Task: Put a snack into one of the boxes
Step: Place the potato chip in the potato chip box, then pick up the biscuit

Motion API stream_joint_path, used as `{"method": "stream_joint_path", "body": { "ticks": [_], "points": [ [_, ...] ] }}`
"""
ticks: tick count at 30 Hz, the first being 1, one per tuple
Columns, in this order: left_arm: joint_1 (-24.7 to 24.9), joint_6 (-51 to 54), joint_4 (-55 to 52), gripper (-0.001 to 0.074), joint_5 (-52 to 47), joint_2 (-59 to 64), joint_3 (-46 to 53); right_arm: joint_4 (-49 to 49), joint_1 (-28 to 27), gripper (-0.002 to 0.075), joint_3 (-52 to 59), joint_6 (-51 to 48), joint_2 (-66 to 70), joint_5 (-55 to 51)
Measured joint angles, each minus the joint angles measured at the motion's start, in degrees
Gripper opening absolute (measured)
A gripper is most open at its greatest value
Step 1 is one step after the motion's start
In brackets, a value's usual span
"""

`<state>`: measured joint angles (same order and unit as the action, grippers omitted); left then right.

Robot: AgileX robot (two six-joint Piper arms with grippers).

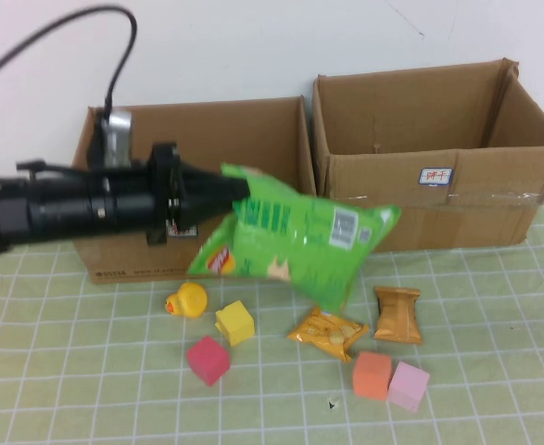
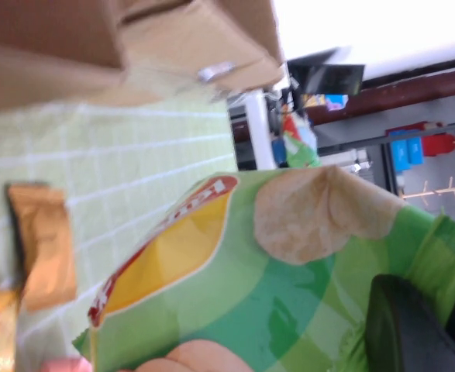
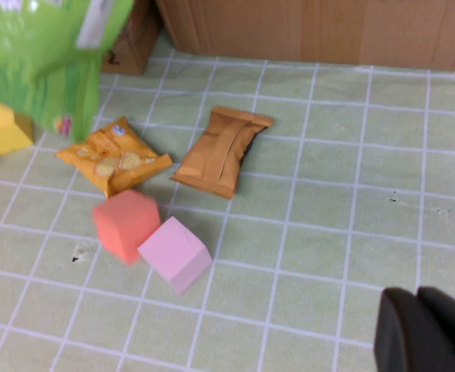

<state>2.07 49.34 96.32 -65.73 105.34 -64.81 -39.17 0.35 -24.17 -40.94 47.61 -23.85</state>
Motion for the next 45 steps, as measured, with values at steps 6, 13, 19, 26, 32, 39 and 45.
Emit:
{"method": "stream_joint_path", "body": {
  "ticks": [6,13,19,26,32,39,45],
  "points": [
    [-0.3,-3.2,-0.3,0.0,-0.5,0.0,-7.2,0.0,0.0,-0.0002,0.0,-0.3,0.0,0.0],
    [-2.6,-8.1,-0.6,0.0,-0.1,0.0,-17.6,0.0,0.0,-0.0002,0.0,-0.3,0.0,0.0],
    [-6.7,-10.9,-0.7,0.0,7.7,0.0,-24.5,0.0,0.0,-0.0002,0.1,-0.4,0.0,0.0],
    [-8.5,-2.7,-0.7,0.0005,21.1,1.6,-25.9,-0.1,0.0,-0.0002,1.0,-0.5,0.0,0.7],
    [-7.8,2.3,-7.2,0.0333,22.6,4.9,-25.9,-0.1,0.0,-0.0002,1.0,-0.8,0.0,0.6],
    [-7.8,2.5,-8.8,0.0645,20.4,5.2,-26.0,-0.1,0.0,-0.0002,1.0,-1.8,0.0,0.3],
    [-7.8,-1.5,-10.6,0.0285,14.1,5.2,-30.4,-0.2,0.0,-0.0002,1.0,-1.8,0.0,0.3]
  ]
}}
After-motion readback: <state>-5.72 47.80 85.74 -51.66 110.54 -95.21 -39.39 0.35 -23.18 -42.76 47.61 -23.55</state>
